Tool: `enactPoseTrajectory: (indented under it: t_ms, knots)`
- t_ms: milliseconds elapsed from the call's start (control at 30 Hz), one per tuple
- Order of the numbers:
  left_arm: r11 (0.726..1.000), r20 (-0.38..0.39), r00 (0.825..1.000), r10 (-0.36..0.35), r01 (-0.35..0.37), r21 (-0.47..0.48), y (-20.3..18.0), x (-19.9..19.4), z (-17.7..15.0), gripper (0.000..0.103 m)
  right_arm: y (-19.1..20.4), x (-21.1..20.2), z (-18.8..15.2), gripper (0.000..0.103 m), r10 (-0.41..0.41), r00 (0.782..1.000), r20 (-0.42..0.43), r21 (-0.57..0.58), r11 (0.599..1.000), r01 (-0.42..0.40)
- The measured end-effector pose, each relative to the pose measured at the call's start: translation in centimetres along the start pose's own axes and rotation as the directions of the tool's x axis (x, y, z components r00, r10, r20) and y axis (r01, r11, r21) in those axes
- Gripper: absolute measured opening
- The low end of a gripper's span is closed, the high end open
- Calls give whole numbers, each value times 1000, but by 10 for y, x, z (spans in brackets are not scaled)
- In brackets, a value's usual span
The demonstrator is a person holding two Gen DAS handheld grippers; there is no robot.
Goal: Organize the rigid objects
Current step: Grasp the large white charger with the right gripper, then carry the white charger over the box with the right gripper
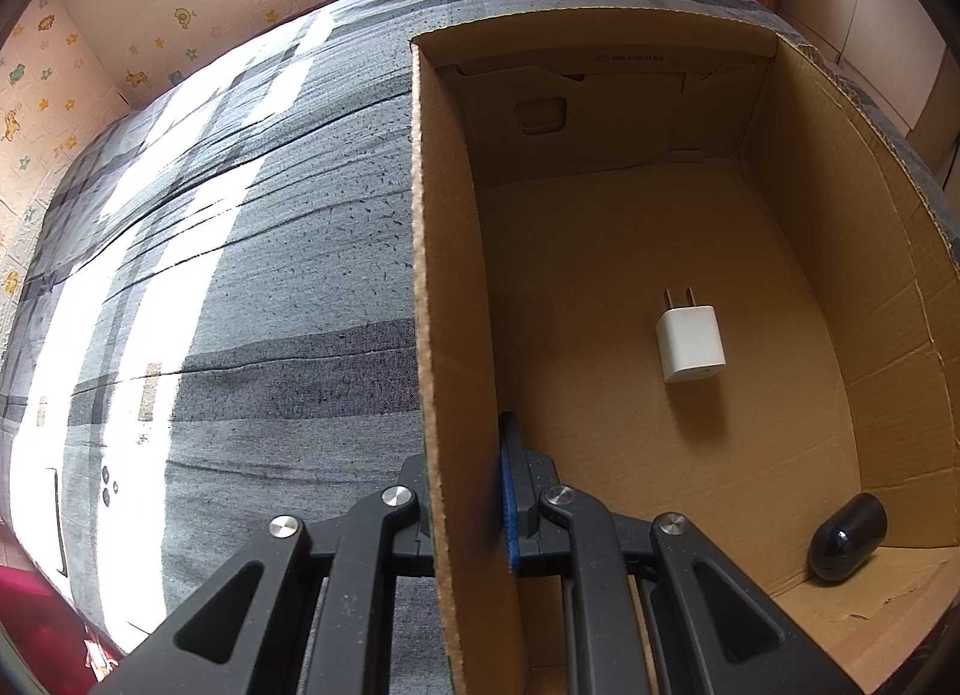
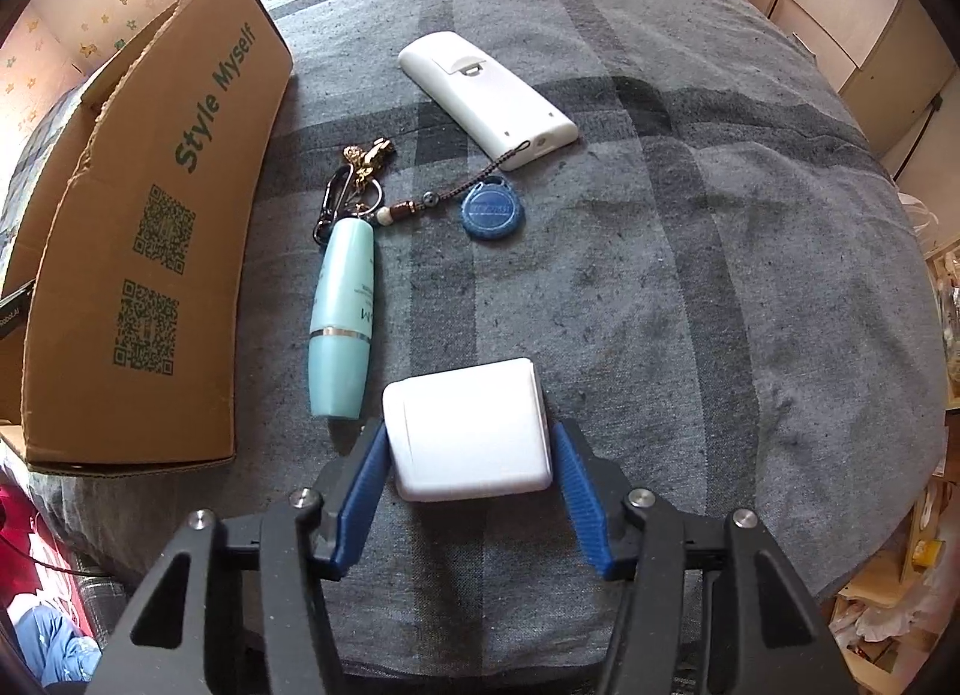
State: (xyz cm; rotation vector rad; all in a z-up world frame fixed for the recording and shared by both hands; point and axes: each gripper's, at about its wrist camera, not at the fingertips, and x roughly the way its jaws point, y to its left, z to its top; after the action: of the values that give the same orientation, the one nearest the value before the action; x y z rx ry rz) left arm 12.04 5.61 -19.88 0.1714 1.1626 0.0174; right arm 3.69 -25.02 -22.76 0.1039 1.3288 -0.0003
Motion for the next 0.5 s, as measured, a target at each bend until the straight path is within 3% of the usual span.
enactPoseTrajectory:
  t_ms: [500]
  knots:
    - [1000,-1,1000,-3,3,-2,1,1,0,13,13,-46,25,59,15,998,56,-23,1000,-14]
